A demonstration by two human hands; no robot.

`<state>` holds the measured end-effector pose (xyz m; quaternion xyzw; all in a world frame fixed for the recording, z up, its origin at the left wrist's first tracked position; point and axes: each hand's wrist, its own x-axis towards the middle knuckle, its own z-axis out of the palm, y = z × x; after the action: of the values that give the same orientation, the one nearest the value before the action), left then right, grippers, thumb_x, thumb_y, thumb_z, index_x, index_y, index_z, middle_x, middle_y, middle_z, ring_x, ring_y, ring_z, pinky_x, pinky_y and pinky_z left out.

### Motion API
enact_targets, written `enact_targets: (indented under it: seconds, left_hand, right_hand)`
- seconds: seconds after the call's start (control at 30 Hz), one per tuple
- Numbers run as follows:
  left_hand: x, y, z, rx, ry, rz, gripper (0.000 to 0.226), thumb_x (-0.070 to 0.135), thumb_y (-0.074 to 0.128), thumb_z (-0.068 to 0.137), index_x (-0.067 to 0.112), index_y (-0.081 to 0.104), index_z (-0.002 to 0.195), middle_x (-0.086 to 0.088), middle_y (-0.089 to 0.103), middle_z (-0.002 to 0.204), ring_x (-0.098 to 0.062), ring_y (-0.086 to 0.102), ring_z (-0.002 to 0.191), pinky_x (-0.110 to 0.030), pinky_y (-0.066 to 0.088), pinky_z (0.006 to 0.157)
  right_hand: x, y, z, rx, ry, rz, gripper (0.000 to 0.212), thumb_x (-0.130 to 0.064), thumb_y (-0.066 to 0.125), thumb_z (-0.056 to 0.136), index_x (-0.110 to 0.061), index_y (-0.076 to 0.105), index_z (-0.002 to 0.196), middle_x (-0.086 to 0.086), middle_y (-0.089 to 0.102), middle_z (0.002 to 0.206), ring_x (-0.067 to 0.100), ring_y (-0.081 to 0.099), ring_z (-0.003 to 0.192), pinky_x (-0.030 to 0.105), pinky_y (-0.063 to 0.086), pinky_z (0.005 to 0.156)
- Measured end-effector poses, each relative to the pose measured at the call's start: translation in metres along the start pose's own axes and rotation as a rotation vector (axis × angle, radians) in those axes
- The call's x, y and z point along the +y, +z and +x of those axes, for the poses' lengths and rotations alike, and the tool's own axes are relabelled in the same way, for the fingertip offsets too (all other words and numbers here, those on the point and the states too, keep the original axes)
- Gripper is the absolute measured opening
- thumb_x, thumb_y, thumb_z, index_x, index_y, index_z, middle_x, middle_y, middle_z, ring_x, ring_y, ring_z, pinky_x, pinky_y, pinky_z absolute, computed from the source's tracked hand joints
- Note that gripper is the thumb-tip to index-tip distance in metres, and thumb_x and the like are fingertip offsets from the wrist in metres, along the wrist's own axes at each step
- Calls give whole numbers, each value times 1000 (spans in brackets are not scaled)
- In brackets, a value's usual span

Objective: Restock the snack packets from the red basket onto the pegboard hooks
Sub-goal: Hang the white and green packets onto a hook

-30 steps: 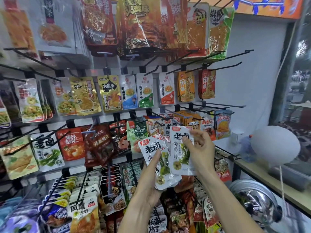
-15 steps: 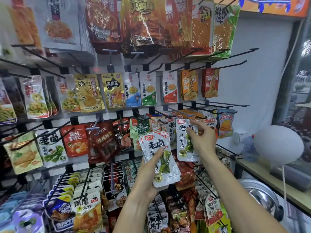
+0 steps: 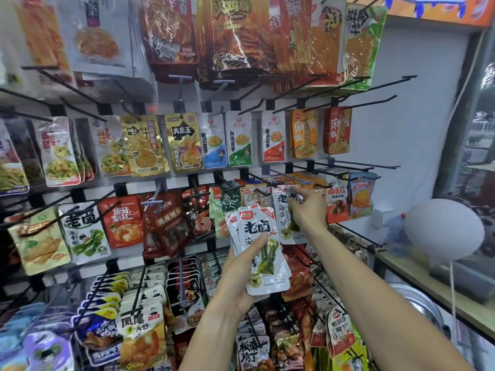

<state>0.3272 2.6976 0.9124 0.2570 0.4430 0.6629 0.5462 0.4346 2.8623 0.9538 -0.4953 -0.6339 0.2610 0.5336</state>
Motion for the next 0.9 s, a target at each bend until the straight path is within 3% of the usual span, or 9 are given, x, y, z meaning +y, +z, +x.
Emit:
enact_targets:
  seconds: [0.07, 0.13, 0.27, 0.4, 0.47, 0.53, 0.6, 0.73, 0.9]
  left_hand:
    - [0, -1, 1, -23, 1, -20, 56, 28, 80, 91, 18, 63, 142, 13, 75, 91, 0, 69, 68, -19, 50, 36]
    - [-3, -2, 3, -29, -16, -26, 48, 22, 79, 93, 14, 65, 138, 14, 78, 72, 2, 69, 52, -21, 53, 40]
    - [-6, -4, 8, -46, -12, -17, 45, 20, 82, 90, 15, 68, 133, 4, 82, 91, -9, 79, 73, -28, 60, 52]
    - [-9, 3, 10, -47, 10, 36, 39, 17, 81, 90, 18, 69, 127, 1, 83, 94, -15, 80, 78, -31, 62, 56]
    - [-13, 7, 11, -50, 35, 64, 43, 15, 81, 90, 19, 69, 131, -5, 82, 105, -25, 80, 90, -36, 64, 63]
    - [-16, 10, 11, -56, 46, 90, 43, 15, 83, 88, 20, 69, 129, -3, 82, 102, -20, 80, 85, -34, 63, 60]
    - [-18, 15, 9, -60, 31, 76, 43, 20, 83, 88, 19, 68, 129, -1, 83, 97, -18, 80, 81, -39, 65, 66]
    - [-18, 22, 7, -36, 3, -17, 53, 31, 78, 89, 15, 66, 138, -15, 78, 117, -37, 76, 107, -61, 58, 99]
    - [-15, 27, 2, -43, -23, -71, 46, 28, 79, 92, 20, 65, 135, -9, 81, 108, -36, 78, 102, -58, 60, 94]
  right_hand:
    - [-1, 8, 4, -31, 8, -100, 34, -21, 68, 99, -26, 70, 133, 3, 73, 125, 20, 69, 74, 27, 50, 60]
    - [2, 9, -1, -67, 30, -130, 38, -21, 66, 101, -24, 65, 139, 4, 73, 121, 22, 68, 74, 30, 53, 63]
    - [10, -11, -38, 10, 10, -20, 36, -30, 68, 100, -18, 69, 134, 3, 71, 130, 22, 69, 111, 35, 53, 95]
    - [-2, -34, -89, -122, 110, 306, 35, -52, 83, 83, -24, 78, 103, -9, 76, 100, 9, 71, 95, 28, 55, 83]
    - [-1, -35, -96, -213, 199, 389, 34, -38, 90, 77, -17, 77, 99, 0, 77, 93, 16, 75, 86, 31, 59, 76]
    - [1, -36, -95, -206, 239, 417, 27, -23, 91, 78, -11, 75, 95, 7, 76, 88, 21, 75, 80, 30, 59, 70]
    - [5, -38, -93, -185, 260, 421, 25, -19, 89, 81, -11, 72, 98, 8, 76, 91, 21, 75, 81, 35, 61, 74]
    - [14, -41, -90, -144, 271, 473, 36, -16, 86, 85, -11, 66, 114, 10, 77, 99, 25, 76, 88, 47, 62, 86]
    - [15, -33, -80, 27, 184, 518, 39, -16, 79, 92, -30, 47, 108, 6, 71, 105, 25, 71, 97, 43, 57, 83]
